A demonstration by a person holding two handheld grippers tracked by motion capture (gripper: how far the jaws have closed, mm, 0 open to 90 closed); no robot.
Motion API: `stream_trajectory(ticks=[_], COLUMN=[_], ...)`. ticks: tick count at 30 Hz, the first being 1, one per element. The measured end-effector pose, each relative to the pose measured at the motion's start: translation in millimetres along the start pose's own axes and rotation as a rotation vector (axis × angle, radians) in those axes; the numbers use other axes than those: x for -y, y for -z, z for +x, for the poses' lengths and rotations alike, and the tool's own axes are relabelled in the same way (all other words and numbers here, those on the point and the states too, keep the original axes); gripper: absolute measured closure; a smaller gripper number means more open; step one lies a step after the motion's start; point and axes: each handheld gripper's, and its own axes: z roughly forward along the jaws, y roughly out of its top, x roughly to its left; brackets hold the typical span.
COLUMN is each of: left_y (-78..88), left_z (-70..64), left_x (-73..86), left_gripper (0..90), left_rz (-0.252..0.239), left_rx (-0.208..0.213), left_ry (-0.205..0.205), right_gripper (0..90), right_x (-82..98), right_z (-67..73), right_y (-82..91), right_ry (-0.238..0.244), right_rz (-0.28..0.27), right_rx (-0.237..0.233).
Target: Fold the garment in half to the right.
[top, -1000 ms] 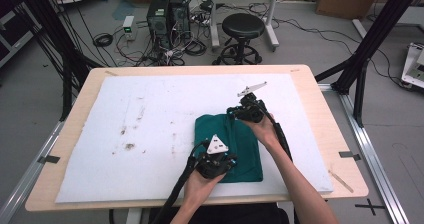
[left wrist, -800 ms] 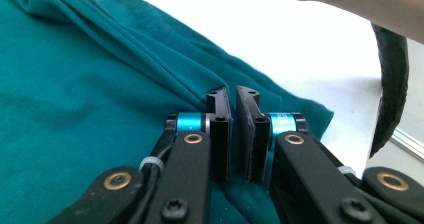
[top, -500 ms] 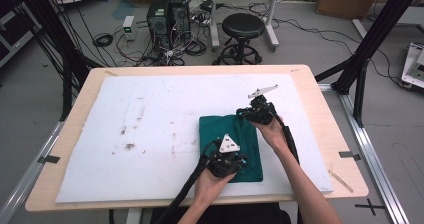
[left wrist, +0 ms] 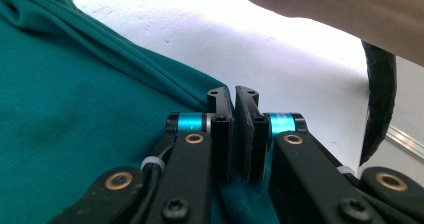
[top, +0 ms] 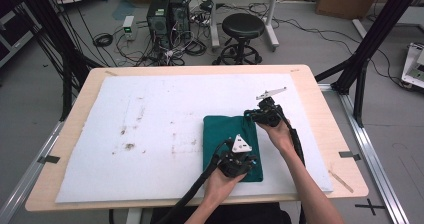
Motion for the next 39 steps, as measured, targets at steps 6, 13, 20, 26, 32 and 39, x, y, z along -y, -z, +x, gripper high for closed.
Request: stream_trajectory(ticks=[6,13,20,26,32,39], left_y=[-8.7,-13.8,2.4,38.3,61.0,61.5], left_z=[-3.1,-5.4,0.4,27.5,69.6,107.0], left_x=[-6.2,-6.4,-9.0,-17.6,-18.7,-20.0], left_gripper=[85.9,86.3,71.2,62.2,62.2,63.8], left_rz=[0.014,0.02,-0.036,-0.14,-0.168,-0.156], left_rx=[0.012,0.022,0.056,-0.007,-0.145,-0.304], left_ry=[0.002,0.001,0.001,0.026,0.083,0.109], right_gripper=[86.9,86.7,68.2,58.4,49.3,81.1], right_x=[3.9,12.3,15.9,12.9,15.6,17.0], right_z=[-4.1,-11.3,-15.0,-7.4,-11.7,-16.0], right_y=[2.6,6.6,14.0,24.8,15.7,9.0], right_ry=[-0.01,-0.04,-0.094,-0.113,-0.178,-0.198], right_rz=[-0.001,-0.004,-0.046,-0.1,-0.029,-0.031], right_rx=[0.01,0.015,0.039,0.038,0.026,0.025])
